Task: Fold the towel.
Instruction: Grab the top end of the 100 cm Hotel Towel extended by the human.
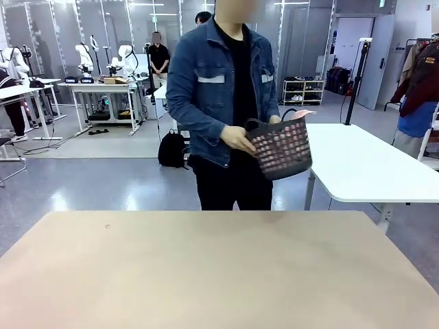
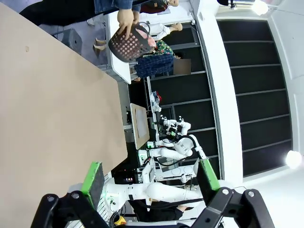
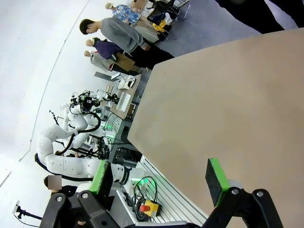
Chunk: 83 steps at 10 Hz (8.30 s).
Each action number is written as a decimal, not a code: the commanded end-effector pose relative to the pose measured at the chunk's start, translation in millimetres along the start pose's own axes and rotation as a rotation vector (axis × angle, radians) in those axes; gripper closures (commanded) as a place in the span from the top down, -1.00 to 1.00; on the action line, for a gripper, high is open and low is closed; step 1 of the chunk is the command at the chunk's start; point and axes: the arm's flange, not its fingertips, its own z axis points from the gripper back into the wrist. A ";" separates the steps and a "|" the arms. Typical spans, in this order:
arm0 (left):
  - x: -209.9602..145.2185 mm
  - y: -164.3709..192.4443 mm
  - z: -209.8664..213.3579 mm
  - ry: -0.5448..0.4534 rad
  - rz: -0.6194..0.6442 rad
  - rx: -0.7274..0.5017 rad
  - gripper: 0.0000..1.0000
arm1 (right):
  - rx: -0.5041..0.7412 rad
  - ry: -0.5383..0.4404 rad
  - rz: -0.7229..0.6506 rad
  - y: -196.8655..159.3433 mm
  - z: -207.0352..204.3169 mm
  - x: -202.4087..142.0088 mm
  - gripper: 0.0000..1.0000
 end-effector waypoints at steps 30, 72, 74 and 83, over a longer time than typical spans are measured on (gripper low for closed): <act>-1.4 -0.9 1.1 0.007 -0.003 -0.007 1.00 | 0.009 -0.001 0.006 -0.1 1.4 -0.2 1.00; -26.0 -177.6 -66.3 0.226 -0.807 0.545 1.00 | -0.183 0.273 0.695 170.1 -8.7 34.5 1.00; -50.6 -209.0 -126.8 0.258 -0.989 0.588 1.00 | -0.256 0.381 0.867 215.7 -57.2 26.8 1.00; -87.5 -232.0 -194.7 0.304 -1.173 0.590 1.00 | -0.271 0.480 1.013 275.1 -110.5 9.1 1.00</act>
